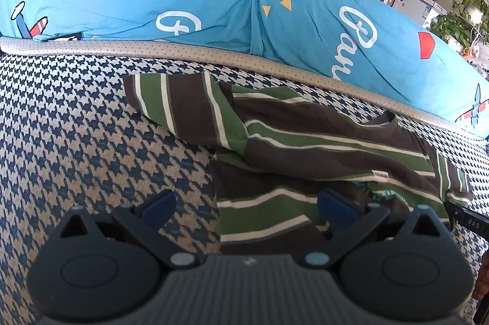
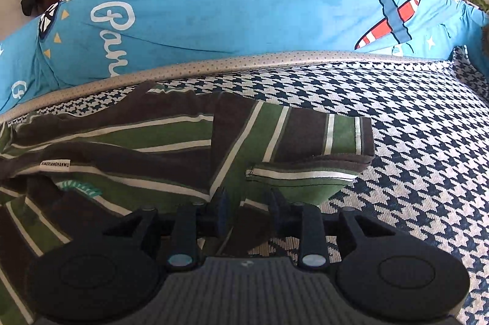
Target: Fold clothes
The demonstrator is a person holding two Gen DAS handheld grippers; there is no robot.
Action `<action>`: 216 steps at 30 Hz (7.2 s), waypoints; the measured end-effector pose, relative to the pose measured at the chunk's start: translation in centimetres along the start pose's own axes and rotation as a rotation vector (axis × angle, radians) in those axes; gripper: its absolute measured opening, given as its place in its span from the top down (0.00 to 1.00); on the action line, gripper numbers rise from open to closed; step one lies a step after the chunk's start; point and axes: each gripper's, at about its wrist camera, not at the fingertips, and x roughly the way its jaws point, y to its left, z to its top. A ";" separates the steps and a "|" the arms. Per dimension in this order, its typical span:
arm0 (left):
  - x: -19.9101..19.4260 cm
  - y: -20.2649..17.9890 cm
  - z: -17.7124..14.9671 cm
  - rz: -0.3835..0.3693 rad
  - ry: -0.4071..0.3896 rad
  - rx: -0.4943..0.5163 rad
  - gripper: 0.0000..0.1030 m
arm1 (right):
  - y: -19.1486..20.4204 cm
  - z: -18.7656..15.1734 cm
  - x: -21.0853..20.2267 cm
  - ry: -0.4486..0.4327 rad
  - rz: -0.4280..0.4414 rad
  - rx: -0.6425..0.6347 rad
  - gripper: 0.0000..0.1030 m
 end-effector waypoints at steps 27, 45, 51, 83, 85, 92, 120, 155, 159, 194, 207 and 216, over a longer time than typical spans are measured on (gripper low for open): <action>-3.4 1.1 -4.8 -0.027 0.006 -0.011 0.00 | -0.2 -3.8 -8.1 -0.021 -0.040 0.187 0.78; -7.4 0.7 -10.3 -0.031 -0.071 0.088 0.00 | 6.1 -10.9 -13.8 -0.042 0.208 0.017 0.58; -7.4 0.1 -11.9 -0.040 -0.052 0.113 0.00 | 7.7 -12.8 -14.1 -0.014 0.225 -0.026 0.57; -6.7 0.3 -14.9 -0.004 -0.008 0.102 0.00 | 11.3 -15.5 -14.6 -0.058 0.198 -0.148 0.39; -6.6 0.1 -14.9 -0.009 -0.007 0.100 0.00 | 11.7 -15.5 -14.4 -0.064 0.197 -0.158 0.39; -6.1 -0.4 -14.6 -0.010 -0.006 0.103 0.00 | 12.9 -14.7 -13.3 -0.073 0.191 -0.197 0.39; -1.9 -2.8 -6.7 -0.041 -0.058 0.123 0.00 | 12.6 -4.6 -8.1 -0.117 0.265 -0.137 0.40; 5.4 -2.1 -1.0 -0.030 0.012 0.035 0.00 | 14.8 -4.0 -6.8 -0.047 0.418 -0.326 0.43; 4.1 -1.9 -0.9 -0.055 0.001 0.020 0.00 | 14.9 -4.2 -5.4 -0.003 0.396 -0.307 0.79; -4.0 -3.5 -8.5 -0.245 -0.080 0.111 0.00 | 9.4 -1.0 -8.3 -0.205 0.195 -0.003 0.90; -1.8 -3.6 -8.5 -0.368 -0.011 -0.035 0.00 | 8.9 -0.8 -8.5 -0.204 0.149 0.005 0.90; -2.4 -4.7 -9.0 -0.391 -0.014 -0.030 0.00 | 8.2 -0.9 -8.0 -0.163 0.129 0.044 0.90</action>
